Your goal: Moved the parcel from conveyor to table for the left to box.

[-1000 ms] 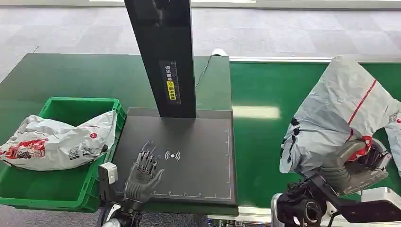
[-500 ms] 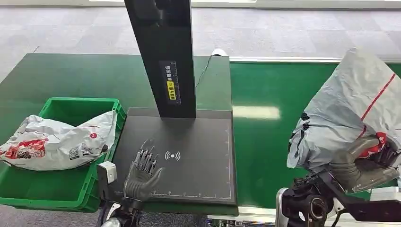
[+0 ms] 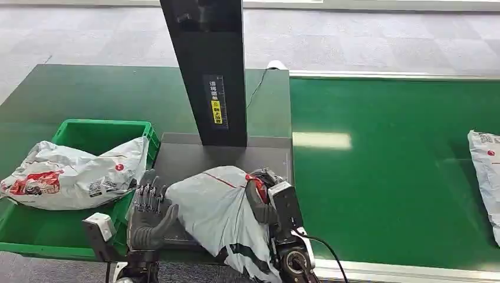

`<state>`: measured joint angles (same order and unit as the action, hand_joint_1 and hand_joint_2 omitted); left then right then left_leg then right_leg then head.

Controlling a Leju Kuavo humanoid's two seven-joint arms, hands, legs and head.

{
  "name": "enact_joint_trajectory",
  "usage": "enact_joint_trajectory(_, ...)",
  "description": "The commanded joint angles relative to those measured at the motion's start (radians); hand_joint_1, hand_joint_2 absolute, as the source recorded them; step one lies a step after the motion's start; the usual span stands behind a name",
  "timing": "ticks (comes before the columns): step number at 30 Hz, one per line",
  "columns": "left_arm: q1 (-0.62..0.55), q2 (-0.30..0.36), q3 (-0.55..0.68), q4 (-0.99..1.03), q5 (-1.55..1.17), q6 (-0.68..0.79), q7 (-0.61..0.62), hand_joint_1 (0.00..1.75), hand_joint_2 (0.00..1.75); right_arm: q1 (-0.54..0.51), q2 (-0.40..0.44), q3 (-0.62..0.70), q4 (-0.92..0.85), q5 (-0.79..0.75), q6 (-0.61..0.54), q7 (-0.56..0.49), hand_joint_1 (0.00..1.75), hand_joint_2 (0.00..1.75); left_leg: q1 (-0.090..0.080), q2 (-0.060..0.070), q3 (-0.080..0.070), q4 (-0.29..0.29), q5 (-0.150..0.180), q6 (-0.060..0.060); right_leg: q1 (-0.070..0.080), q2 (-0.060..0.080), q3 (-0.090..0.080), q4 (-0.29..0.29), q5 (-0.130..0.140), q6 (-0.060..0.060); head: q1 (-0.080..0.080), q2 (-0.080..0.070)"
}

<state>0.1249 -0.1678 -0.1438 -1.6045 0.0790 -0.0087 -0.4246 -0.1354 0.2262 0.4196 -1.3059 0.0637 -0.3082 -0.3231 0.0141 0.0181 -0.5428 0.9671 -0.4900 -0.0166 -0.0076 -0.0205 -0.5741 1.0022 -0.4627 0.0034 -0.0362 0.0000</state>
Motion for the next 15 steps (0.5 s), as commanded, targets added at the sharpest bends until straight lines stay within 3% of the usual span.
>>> enact_joint_trajectory(1,0.006,0.012,0.016,0.015,-0.003,0.000,0.000,0.00,1.75,-0.065,-0.063,0.085,0.116,0.030,-0.008,0.032,1.75,1.75,-0.001,0.000,0.002,-0.001,0.000,0.001,-0.001,0.003,0.002,-0.001,0.001,0.000,0.000,0.000)
enact_joint_trajectory(15,0.005,0.015,0.019,0.024,0.005,-0.005,-0.002,0.00,1.75,-0.048,-0.050,0.085,0.110,0.083,0.054,0.063,1.75,1.75,0.000,0.000,0.004,-0.001,0.000,0.001,0.000,0.001,0.002,-0.001,0.000,0.000,0.000,0.000)
